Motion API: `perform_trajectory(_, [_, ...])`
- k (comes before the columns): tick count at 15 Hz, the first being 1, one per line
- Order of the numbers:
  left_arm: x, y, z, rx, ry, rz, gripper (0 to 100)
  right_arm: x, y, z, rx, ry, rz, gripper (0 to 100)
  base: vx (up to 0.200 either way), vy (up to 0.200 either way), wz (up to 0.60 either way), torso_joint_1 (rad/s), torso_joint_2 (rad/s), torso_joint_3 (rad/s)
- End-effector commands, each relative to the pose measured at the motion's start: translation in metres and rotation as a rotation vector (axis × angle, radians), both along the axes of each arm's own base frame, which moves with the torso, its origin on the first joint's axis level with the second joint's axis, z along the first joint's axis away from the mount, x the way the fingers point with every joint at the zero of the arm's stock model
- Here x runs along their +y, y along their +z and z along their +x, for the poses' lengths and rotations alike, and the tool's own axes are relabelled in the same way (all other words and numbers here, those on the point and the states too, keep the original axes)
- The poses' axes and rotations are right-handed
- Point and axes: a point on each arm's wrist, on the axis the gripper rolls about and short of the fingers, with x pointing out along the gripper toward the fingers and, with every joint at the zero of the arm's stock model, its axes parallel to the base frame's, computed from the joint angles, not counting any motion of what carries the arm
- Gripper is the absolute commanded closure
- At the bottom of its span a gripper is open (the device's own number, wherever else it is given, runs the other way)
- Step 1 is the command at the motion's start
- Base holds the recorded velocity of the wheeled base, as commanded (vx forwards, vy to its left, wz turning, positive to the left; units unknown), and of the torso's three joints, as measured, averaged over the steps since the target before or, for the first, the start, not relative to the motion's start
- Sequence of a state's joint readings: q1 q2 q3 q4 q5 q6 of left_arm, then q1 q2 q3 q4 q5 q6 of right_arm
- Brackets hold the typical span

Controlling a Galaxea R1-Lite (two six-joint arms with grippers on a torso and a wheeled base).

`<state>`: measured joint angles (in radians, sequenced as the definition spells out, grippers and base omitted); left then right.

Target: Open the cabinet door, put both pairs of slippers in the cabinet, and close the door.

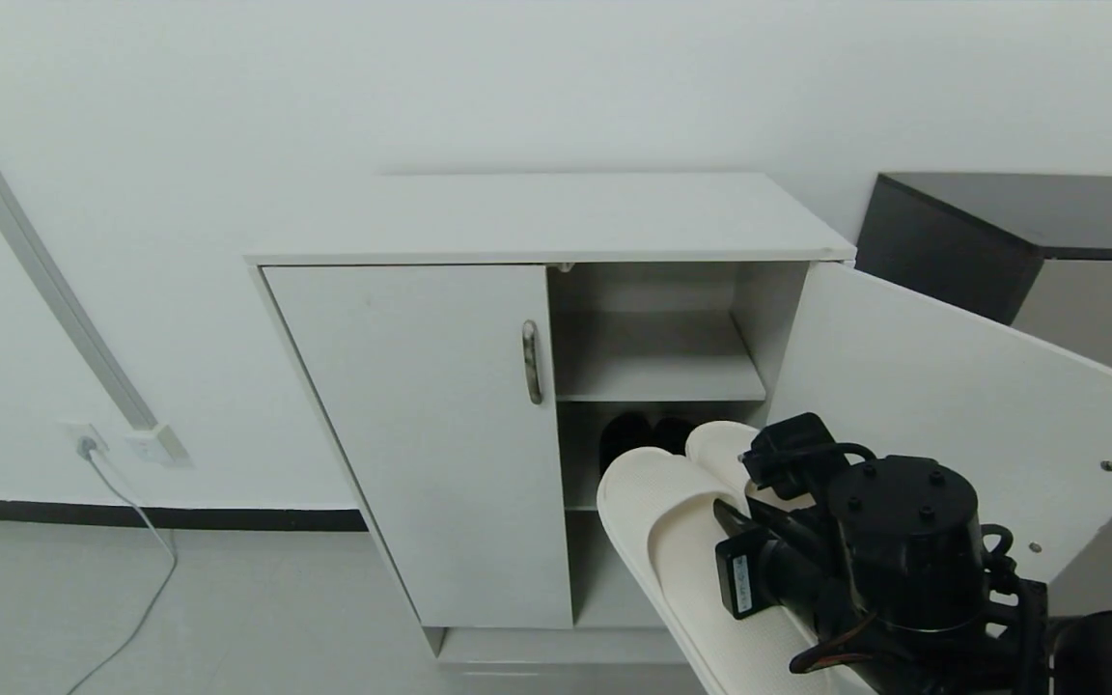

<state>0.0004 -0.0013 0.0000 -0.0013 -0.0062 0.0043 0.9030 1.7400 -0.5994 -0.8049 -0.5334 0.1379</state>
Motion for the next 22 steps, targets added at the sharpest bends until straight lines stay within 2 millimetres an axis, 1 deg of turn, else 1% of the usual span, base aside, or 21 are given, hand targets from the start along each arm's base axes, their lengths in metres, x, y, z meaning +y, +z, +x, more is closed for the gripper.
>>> perform_trajectory(1, [0.0,0.0,0.0,-0.001,0.001,0.0,100,0.0,-0.001,0.0,0.002,0.0,-0.002,100,0.0,0.0,0.0,-0.129,0.47,0.334])
perform_trajectory(7, [0.0,0.0,0.0,0.001,0.0,0.002,100,0.0,-0.004,-0.001,0.01,0.006,-0.01,100,0.0,0.0,0.0,-0.101,0.46,0.35])
perform_trajectory(12, [0.0,0.0,0.0,0.001,0.0,0.0,100,0.0,-0.004,-0.001,0.006,0.006,-0.005,100,0.0,0.0,0.0,-0.029,0.38,0.347])
perform_trajectory(19, [0.0,0.0,0.0,0.001,0.001,0.0,100,0.004,-0.012,0.001,0.023,0.012,-0.025,100,0.0,0.0,0.0,0.0,0.04,0.03])
perform_trajectory(21, [0.0,0.0,0.0,0.001,0.001,0.0,100,0.005,-0.014,0.002,0.024,0.014,-0.023,100,0.0,0.0,-0.6,0.002,0.0,0.005])
perform_trajectory(22, [0.0,0.0,0.0,0.001,0.001,0.002,100,0.006,-0.012,0.002,0.014,0.016,-0.01,100,0.0,0.0,0.0,0.0,0.0,0.0])
